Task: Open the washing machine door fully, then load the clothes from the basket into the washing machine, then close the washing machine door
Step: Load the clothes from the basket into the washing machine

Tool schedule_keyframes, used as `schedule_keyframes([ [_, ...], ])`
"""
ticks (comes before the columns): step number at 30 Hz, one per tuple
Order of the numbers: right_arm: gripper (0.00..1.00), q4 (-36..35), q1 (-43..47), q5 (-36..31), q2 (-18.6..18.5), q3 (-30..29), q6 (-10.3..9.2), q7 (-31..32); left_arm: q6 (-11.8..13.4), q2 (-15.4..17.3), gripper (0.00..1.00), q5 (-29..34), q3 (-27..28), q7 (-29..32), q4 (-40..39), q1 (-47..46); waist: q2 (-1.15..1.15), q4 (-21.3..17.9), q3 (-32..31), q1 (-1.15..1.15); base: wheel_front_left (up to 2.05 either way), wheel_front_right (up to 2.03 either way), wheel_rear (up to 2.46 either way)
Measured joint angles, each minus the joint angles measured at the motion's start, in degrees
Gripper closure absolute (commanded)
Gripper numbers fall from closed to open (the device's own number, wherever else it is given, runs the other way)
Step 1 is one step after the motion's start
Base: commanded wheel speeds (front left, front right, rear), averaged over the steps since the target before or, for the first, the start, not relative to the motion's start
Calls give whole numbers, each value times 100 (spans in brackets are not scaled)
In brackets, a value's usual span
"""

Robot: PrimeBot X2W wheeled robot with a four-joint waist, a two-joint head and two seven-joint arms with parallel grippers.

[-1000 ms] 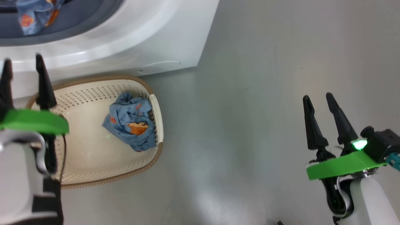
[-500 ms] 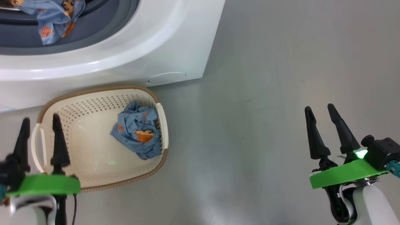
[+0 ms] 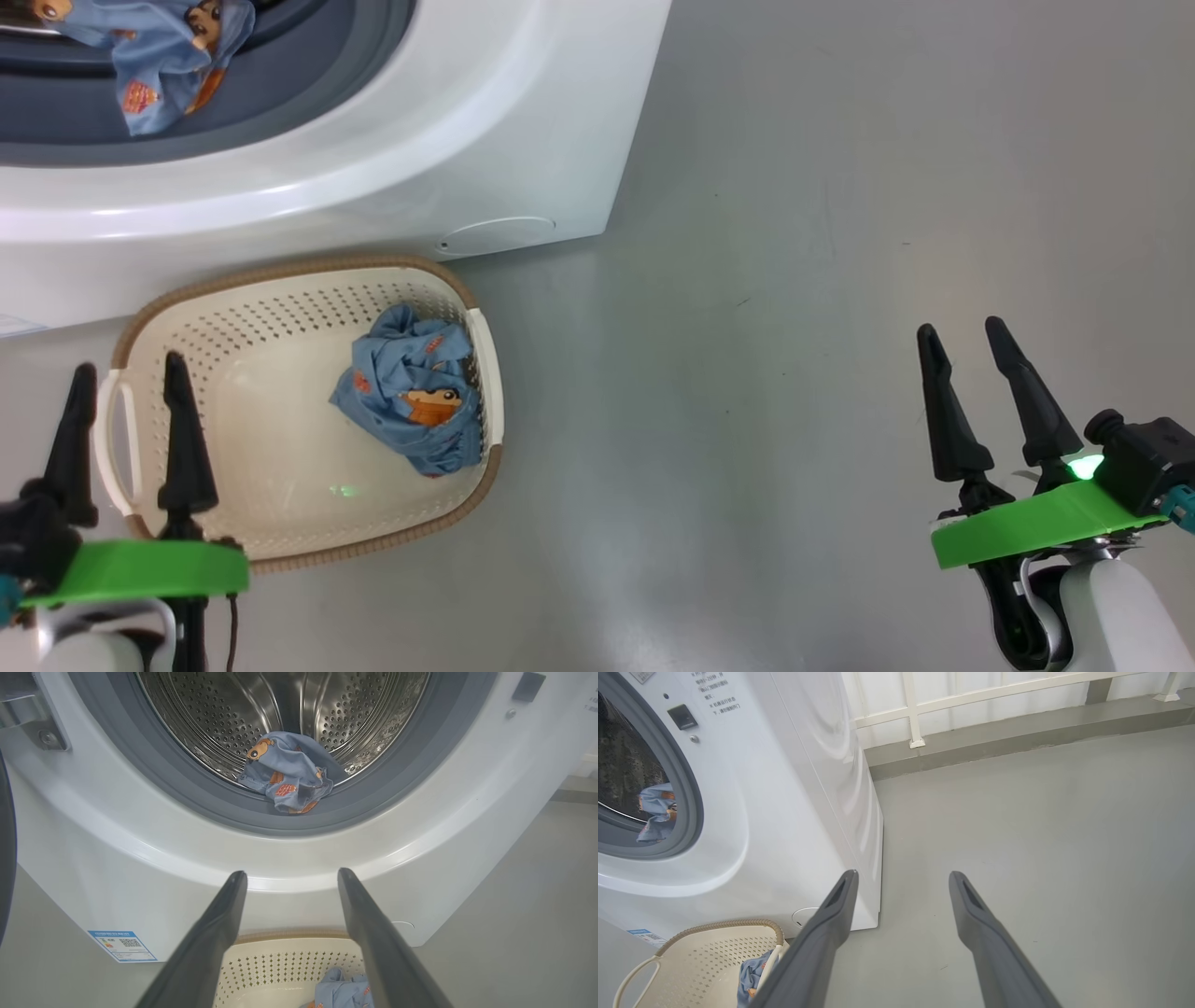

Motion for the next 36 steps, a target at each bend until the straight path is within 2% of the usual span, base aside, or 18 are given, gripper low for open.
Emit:
schedule_keyframes([
  [8, 0, -13, -5, 0, 5, -51, 0, 0, -22, 48, 0, -66, -140, 0, 464, -682, 0, 72, 117, 0, 0, 0, 0],
  [14, 0, -22, -81, 0, 3, -22, 0, 0, -98, 400, 0, -41, -363, 87, 917, -1553, 0, 119, 246, 0, 0, 0, 0],
  [20, 0, -32, -127, 0, 4, 32, 0, 0, -112, 742, 0, 5, -539, 455, 1410, -2431, 0, 123, 333, 0, 0, 0, 0],
  [29, 0, -46, -294, 0, 10, 47, 0, 0, -137, 926, 0, 25, -937, 654, 2615, -3614, 0, 58, 534, 0, 0, 0, 0],
  [36, 0, -57, -380, 0, 32, 70, 0, 0, -160, 1011, 0, 58, -1070, 434, 3672, -4186, 0, -41, 630, 0, 0, 0, 0],
])
